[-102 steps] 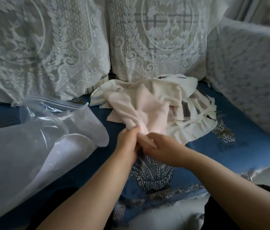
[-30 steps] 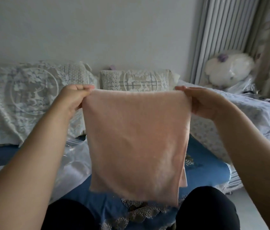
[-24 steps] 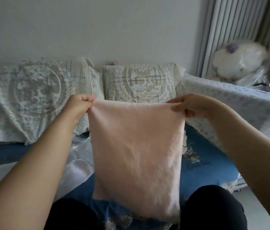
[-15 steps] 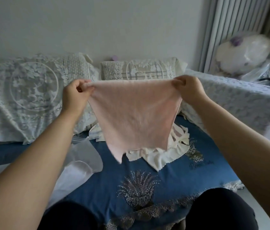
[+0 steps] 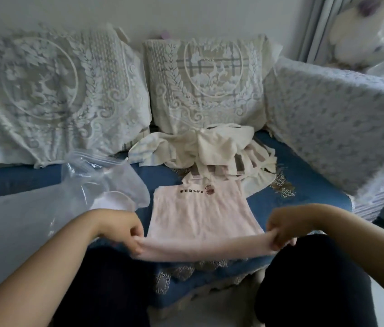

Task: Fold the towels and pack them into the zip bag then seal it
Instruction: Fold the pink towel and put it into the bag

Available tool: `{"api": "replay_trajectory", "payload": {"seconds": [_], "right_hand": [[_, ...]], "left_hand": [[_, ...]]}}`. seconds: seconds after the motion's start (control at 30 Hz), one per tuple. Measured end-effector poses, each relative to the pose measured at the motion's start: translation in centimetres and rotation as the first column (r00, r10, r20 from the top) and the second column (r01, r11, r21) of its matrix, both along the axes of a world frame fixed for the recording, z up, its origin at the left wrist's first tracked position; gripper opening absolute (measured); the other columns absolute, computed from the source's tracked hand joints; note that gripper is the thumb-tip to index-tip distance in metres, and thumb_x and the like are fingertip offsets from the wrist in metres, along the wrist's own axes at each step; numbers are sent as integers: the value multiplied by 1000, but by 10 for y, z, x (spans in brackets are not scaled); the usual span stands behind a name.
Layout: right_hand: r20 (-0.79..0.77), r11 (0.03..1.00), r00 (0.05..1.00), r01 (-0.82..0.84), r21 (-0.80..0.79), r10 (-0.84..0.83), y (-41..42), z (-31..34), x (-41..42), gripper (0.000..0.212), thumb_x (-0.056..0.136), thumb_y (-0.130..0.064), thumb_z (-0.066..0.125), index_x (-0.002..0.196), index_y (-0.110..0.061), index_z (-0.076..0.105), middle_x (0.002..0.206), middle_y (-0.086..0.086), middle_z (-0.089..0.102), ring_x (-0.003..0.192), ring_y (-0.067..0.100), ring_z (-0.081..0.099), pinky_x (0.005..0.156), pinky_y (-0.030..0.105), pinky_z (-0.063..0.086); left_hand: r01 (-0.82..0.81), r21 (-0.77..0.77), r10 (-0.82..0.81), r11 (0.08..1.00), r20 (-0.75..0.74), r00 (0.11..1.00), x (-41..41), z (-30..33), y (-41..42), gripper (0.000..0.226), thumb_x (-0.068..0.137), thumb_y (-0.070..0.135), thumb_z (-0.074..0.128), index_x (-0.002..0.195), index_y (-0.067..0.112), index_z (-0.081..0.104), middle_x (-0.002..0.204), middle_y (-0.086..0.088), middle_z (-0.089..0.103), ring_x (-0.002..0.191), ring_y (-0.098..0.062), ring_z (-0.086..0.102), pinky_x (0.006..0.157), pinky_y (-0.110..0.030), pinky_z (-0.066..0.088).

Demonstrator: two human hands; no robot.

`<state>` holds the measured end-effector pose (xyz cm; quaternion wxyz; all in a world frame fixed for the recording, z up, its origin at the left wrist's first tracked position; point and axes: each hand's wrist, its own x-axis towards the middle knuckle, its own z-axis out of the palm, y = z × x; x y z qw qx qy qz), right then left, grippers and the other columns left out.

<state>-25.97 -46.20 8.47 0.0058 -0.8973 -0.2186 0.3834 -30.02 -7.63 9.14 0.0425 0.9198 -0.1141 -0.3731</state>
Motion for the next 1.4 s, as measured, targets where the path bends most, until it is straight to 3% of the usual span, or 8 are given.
{"api": "replay_trajectory", "payload": {"seconds": [0.13, 0.27, 0.5, 0.83, 1.03, 1.1, 1.23, 1.4], "right_hand": [[118, 919, 933, 303, 254, -340, -3, 0, 48, 21, 88, -28, 62, 81, -9, 63, 64, 6, 54, 49, 15, 50, 49, 24, 45], [-31, 315, 609, 453, 834, -793, 26, -27, 91, 68, 87, -17, 68, 144, -16, 32, 121, 9, 54, 108, 23, 59, 76, 36, 56], [378, 969, 900, 155, 190, -218, 72, -113, 58, 84, 83, -57, 57, 149, -34, 10, 159, 1, 5, 144, 31, 12, 112, 55, 25], [460, 996, 884, 75, 41, -85, 79, -124, 67, 71, 93, -27, 39, 151, -29, -1, 161, 3, -9, 148, 26, -3, 116, 54, 14], [386, 995, 919, 95, -30, -76, 82, -118, 55, 58, 95, -14, 34, 149, -16, 14, 161, 7, 2, 146, 32, 10, 109, 57, 28], [321, 997, 944, 76, 15, -77, 77, -118, 56, 50, 95, -16, 35, 144, -14, 27, 157, 7, 15, 142, 33, 20, 107, 56, 31], [259, 947, 923, 229, 223, -285, 67, -111, 62, 39, 93, -21, 39, 132, -18, 42, 140, 2, 39, 123, 29, 43, 99, 47, 39], [255, 726, 687, 586, 361, -681, 70, -109, 69, 62, 89, -33, 52, 141, -9, 28, 144, 14, 32, 130, 36, 33, 101, 45, 37]], "left_hand": [[-282, -212, 334, 936, 272, 903, 37, -1, -8, 26, 90, 29, 61, 69, 19, 50, 64, 0, 48, 51, -16, 44, 48, -25, 38], [-338, -669, 739, 662, 506, 445, 85, -28, -35, 56, 84, 24, 69, 133, 14, 44, 135, -17, 42, 113, -31, 56, 96, -45, 49], [-149, -96, 175, 984, 380, 908, 69, -116, -68, 96, 81, 66, 53, 153, 27, 2, 162, 1, -8, 148, -29, -4, 120, -45, 8], [-238, 79, 187, 968, 403, 896, 67, -129, -73, 79, 87, -2, 37, 152, 20, -2, 161, -8, -13, 146, -40, 0, 116, -51, 22], [-415, -37, 399, 909, 367, 840, 71, -112, -61, 60, 90, 5, 37, 146, 22, 27, 156, -10, 15, 128, -32, 40, 95, -39, 45], [-637, -331, 706, 696, 154, 691, 74, -104, -55, 56, 89, 8, 41, 143, 19, 32, 143, -9, 32, 116, -30, 49, 84, -34, 48], [-800, -566, 859, -197, -493, 137, 76, -102, -48, 43, 86, 19, 63, 126, 11, 48, 129, -10, 49, 103, -26, 54, 83, -36, 52], [-795, -562, 906, -227, -421, 39, 76, -115, -58, 53, 86, 23, 67, 131, 1, 49, 127, -14, 59, 116, -26, 56, 90, -33, 47]]}}
